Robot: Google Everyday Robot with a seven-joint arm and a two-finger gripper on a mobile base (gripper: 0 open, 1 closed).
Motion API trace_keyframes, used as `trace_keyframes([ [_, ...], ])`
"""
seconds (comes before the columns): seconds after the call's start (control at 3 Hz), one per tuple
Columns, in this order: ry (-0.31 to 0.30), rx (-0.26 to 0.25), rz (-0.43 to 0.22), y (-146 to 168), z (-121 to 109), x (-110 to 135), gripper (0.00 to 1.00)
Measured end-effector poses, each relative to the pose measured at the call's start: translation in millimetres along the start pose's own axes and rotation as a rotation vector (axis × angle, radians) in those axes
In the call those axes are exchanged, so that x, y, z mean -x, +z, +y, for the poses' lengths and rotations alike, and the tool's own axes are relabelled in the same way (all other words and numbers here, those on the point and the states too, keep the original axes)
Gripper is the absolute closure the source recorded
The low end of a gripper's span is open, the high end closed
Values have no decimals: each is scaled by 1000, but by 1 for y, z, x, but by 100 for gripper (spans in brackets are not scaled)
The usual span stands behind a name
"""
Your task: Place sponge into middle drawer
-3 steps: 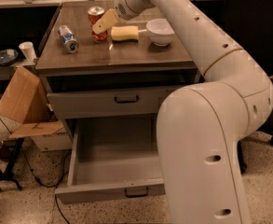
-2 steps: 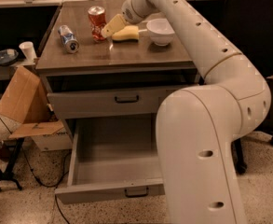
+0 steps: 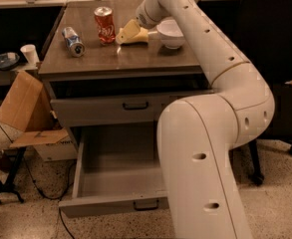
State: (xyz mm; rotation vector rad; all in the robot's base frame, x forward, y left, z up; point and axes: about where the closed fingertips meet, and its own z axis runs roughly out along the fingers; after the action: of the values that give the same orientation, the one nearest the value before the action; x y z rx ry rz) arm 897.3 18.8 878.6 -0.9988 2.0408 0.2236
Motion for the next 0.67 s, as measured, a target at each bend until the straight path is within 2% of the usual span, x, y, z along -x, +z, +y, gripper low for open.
trace_keyframes([
  [0.67, -43, 28, 84, 11, 8, -8, 0],
])
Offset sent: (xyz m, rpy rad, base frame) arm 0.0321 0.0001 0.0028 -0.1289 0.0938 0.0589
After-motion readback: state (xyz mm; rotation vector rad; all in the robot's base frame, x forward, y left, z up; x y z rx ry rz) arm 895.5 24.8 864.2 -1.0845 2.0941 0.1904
